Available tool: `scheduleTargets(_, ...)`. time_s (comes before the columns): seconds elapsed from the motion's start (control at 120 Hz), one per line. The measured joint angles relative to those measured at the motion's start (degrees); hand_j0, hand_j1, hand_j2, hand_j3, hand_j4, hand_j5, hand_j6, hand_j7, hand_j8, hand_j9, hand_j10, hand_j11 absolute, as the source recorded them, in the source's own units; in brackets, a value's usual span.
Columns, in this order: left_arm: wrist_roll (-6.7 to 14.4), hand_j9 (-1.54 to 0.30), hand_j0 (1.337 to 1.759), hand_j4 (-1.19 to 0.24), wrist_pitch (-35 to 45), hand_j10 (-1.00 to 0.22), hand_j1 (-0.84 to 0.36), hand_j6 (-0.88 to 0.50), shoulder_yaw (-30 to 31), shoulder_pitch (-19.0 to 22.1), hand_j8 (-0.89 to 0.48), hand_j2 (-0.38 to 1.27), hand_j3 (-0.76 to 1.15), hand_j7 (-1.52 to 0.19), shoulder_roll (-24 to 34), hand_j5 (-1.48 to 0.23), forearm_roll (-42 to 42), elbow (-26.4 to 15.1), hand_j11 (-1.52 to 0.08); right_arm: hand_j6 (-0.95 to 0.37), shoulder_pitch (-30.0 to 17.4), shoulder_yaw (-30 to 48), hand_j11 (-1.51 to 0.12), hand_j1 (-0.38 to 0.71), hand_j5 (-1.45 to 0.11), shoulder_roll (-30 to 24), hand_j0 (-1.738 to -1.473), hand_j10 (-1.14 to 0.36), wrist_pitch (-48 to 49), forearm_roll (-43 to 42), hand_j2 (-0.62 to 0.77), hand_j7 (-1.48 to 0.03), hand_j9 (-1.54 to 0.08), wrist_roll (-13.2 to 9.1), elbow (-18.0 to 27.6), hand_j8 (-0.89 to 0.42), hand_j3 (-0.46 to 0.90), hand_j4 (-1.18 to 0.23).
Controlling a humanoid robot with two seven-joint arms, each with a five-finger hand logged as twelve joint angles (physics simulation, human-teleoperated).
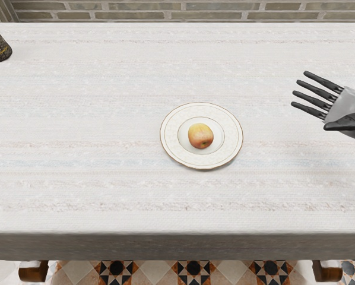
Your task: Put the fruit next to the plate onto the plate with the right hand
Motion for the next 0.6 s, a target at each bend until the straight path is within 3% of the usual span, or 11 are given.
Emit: scheduleTargets(0.6,0.0,0.0,1.658,0.0,0.0,0.0,0.35,0.0,0.0,0.0,0.0,0.0,0.0,0.0,0.0,0.0,0.0,0.0,0.0,-0.02,0.0,0.01,-0.03,-0.32,-0.03,0.0,-1.658,-0.02,0.0,0.0,0.0,-0.03,-0.03,0.0,0.0,-0.02,0.0,-0.02)
